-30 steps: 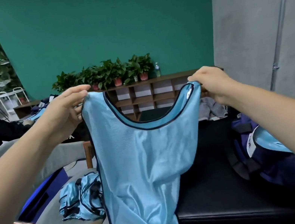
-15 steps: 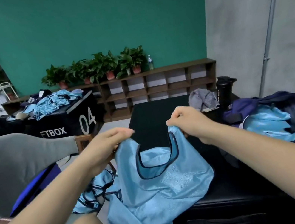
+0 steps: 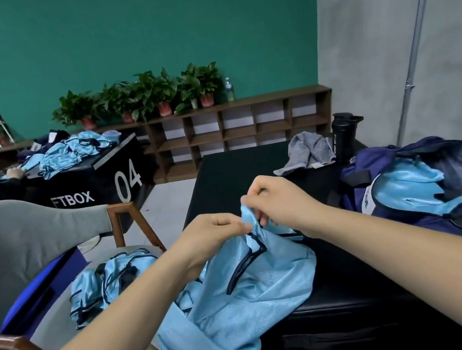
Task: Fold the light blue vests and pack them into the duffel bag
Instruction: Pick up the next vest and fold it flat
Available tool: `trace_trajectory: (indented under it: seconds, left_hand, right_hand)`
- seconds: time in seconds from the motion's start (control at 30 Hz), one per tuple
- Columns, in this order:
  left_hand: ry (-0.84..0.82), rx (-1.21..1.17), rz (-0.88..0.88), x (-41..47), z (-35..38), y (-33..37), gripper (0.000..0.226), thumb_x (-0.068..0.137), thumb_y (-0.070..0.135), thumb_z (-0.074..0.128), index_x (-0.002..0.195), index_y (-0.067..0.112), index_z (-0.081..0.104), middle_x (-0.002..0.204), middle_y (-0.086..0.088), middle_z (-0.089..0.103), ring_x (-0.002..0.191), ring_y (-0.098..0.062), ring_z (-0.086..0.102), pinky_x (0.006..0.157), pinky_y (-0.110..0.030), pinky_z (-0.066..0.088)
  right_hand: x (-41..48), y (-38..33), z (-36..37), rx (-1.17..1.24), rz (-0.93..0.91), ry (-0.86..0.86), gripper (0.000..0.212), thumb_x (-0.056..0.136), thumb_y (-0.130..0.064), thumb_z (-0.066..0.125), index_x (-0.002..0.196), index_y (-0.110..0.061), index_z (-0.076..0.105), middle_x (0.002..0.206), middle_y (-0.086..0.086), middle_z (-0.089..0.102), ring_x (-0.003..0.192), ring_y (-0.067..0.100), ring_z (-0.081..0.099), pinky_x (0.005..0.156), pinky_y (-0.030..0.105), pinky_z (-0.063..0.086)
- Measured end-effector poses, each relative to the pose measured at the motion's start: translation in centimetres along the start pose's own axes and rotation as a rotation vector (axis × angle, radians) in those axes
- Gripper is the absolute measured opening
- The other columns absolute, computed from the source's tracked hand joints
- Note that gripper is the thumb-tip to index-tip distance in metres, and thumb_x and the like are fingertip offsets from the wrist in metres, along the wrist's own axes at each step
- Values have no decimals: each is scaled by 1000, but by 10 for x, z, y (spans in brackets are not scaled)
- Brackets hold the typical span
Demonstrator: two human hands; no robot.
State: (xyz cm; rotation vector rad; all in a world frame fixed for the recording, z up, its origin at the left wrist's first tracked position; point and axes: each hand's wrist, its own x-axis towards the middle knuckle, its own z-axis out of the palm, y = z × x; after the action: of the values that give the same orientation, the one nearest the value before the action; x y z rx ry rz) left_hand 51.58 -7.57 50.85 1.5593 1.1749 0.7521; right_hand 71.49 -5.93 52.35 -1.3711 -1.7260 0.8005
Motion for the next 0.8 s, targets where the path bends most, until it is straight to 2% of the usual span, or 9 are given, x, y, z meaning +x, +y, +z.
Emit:
trace_trajectory:
  seconds: [0.13, 0.2, 0.3, 0.43, 0.53, 0.63, 0.67, 0.73, 0.8]
  left_hand:
    - [1, 32, 1, -3, -9, 5, 15, 91, 33, 83, 88, 18, 83, 95, 3, 78, 97, -4, 68, 99, -27, 45]
    - [4, 45, 11, -5, -14, 7, 17, 92, 33, 83, 91, 16, 83, 98, 2, 79, 97, -4, 68, 99, -26, 45]
    - [-5, 69, 23, -4, -18, 10, 18, 91, 33, 83, 94, 16, 84, 104, -2, 81, 105, -14, 71, 107, -31, 47]
    - [-26, 94, 31, -2, -20, 11, 23, 90, 34, 84, 95, 12, 82, 108, -6, 80, 113, -19, 70, 112, -33, 44]
    - [-3, 103, 17, -1, -24, 13, 32, 90, 37, 84, 99, 7, 80, 111, -9, 78, 110, -21, 70, 110, -34, 44]
    - [23, 95, 0, 1, -31, 13, 30, 88, 41, 85, 97, 13, 81, 109, -7, 79, 100, -17, 67, 101, -36, 44]
    - [33, 79, -3, 1, -33, 13, 28, 87, 41, 86, 96, 15, 82, 106, -5, 79, 97, -14, 66, 97, -36, 44]
    - [47, 45, -1, 1, -37, 11, 28, 87, 40, 87, 97, 15, 82, 104, 1, 80, 95, -12, 67, 96, -36, 45]
    - [43, 34, 12, 0, -38, 10, 28, 87, 38, 86, 99, 13, 82, 109, 0, 81, 106, -15, 71, 107, -40, 47]
  right_hand:
    - [-3, 17, -17, 59, 93, -12, 29, 99, -38, 68, 96, -9, 64, 85, 6, 79, 70, 14, 69, 68, 35, 51]
    - [-8, 26, -19, 71, 147, -136, 34, 96, -48, 70, 97, -14, 68, 96, 4, 80, 80, 12, 72, 76, 34, 52]
    - [-16, 31, -15, 120, 151, -314, 41, 93, -54, 74, 105, -15, 72, 107, -1, 78, 99, 13, 71, 89, 33, 52]
    - [-18, 33, -11, 204, 59, -345, 28, 94, -40, 79, 96, -14, 69, 93, -5, 67, 87, 7, 58, 87, 30, 45]
    - [-15, 35, -16, 354, 29, -319, 18, 96, -28, 78, 92, -16, 65, 93, 2, 59, 81, 10, 53, 81, 29, 42]
    - [-14, 37, -30, 469, 55, -309, 23, 97, -19, 74, 85, -16, 55, 89, 4, 52, 78, 12, 51, 72, 26, 42]
    - [-15, 38, -36, 521, 92, -322, 27, 96, -19, 73, 80, -19, 51, 87, 4, 48, 76, 15, 49, 70, 29, 41]
    - [-19, 39, -47, 584, 225, -381, 22, 95, -25, 72, 79, -20, 59, 84, 6, 52, 73, 19, 51, 71, 32, 43]
    - [-24, 40, -50, 562, 340, -472, 23, 95, -38, 75, 90, -17, 67, 82, 10, 62, 71, 22, 58, 75, 33, 49]
